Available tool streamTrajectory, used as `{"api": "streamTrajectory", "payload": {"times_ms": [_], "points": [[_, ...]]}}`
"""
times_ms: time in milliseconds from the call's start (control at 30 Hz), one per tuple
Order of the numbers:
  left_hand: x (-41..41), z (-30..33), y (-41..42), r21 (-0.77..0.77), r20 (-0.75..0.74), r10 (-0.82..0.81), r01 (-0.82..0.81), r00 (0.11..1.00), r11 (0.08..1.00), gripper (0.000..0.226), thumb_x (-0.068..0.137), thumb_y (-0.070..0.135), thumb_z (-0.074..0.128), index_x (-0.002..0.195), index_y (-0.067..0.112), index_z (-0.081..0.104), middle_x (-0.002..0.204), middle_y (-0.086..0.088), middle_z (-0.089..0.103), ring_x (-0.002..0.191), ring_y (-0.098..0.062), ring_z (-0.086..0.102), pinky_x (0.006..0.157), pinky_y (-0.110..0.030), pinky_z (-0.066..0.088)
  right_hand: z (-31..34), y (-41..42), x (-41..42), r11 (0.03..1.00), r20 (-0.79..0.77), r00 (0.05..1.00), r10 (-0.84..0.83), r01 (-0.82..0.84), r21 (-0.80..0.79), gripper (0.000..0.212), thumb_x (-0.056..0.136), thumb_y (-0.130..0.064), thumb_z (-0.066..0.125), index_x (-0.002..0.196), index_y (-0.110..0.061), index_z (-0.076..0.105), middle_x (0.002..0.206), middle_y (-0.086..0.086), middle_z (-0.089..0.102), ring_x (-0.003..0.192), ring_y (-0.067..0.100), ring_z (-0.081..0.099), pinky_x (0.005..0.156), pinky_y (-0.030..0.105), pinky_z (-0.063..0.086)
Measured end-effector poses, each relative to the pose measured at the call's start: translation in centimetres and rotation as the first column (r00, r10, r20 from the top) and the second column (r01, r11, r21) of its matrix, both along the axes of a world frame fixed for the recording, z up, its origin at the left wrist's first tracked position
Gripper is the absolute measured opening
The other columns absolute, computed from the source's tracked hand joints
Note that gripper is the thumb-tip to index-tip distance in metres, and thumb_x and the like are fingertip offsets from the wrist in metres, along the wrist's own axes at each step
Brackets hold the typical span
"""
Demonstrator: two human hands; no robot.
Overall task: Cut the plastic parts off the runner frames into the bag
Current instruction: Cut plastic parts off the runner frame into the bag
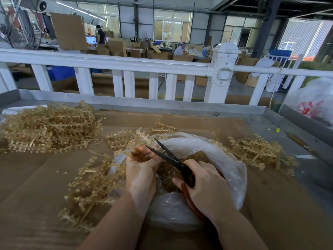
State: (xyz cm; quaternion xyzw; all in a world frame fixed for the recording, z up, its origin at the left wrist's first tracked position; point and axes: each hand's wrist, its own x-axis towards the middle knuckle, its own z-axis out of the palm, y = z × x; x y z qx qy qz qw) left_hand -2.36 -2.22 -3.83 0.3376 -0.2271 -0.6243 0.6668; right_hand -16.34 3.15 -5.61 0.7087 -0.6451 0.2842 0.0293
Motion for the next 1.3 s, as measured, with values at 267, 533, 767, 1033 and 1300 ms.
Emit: {"api": "streamTrajectory", "payload": {"times_ms": [267, 533, 767, 1033, 1300], "points": [[0.0, -0.1, -0.1, -0.008, 0.010, -0.035, 0.035, 0.999, 0.999, 0.043, 0.074, -0.029, 0.049, 0.106, -0.001, 0.050, 0.083, -0.017, 0.055, 0.079, -0.028, 0.059, 0.074, -0.033, 0.058, 0.2, 0.0, 0.1, 1.000, 0.007, 1.000, 0.008, -0.008, -0.002, 0.040, 0.082, -0.062, 0.050, 0.113, -0.036, 0.055, 0.099, -0.014, 0.060, 0.094, 0.007, 0.050, 0.076, 0.017, 0.035], [0.3, -0.1, 0.0, -0.005, 0.005, -0.123, 0.123, 0.992, 0.992, 0.027, 0.075, -0.025, 0.052, 0.089, -0.003, 0.058, 0.080, -0.016, 0.063, 0.076, -0.026, 0.065, 0.064, -0.026, 0.059, 0.4, 0.1, 0.4, 0.998, 0.009, 0.999, 0.036, -0.035, -0.060, 0.035, 0.084, -0.057, 0.051, 0.104, -0.030, 0.059, 0.086, -0.012, 0.060, 0.082, 0.007, 0.052, 0.070, 0.017, 0.035], [0.3, -0.1, 0.1, 0.022, -0.035, -0.135, 0.136, 0.990, 0.990, 0.043, 0.074, -0.024, 0.053, 0.114, -0.008, 0.056, 0.101, -0.024, 0.060, 0.097, -0.036, 0.062, 0.088, -0.037, 0.054, 0.8, 0.1, 0.7, 0.992, -0.002, 0.999, 0.032, -0.032, -0.120, 0.027, 0.080, -0.047, 0.068, 0.092, -0.022, 0.064, 0.069, -0.010, 0.059, 0.062, 0.003, 0.045, 0.057, 0.008, 0.028], [0.4, 0.0, 0.1, 0.021, -0.113, -0.176, 0.179, 0.978, 0.984, 0.052, 0.061, -0.015, 0.062, 0.110, 0.000, 0.057, 0.088, -0.016, 0.067, 0.083, -0.027, 0.069, 0.078, -0.033, 0.058, 1.1, 0.2, 0.8, 0.993, -0.013, 0.999, 0.029, -0.030, -0.118, 0.031, 0.081, -0.048, 0.067, 0.089, -0.018, 0.065, 0.066, -0.005, 0.062, 0.057, 0.010, 0.056, 0.055, 0.018, 0.038], [0.7, -0.5, -0.5, 0.040, -0.252, -0.188, 0.204, 0.949, 0.978, 0.029, 0.066, -0.002, 0.068, 0.093, 0.004, 0.058, 0.087, -0.013, 0.068, 0.074, -0.021, 0.071, 0.074, -0.033, 0.059, 0.8, 0.0, 0.6, 0.994, -0.001, 0.998, 0.064, -0.063, -0.091, 0.042, 0.084, -0.059, 0.051, 0.104, -0.023, 0.063, 0.077, -0.007, 0.065, 0.069, 0.010, 0.060, 0.063, 0.020, 0.045]]}}
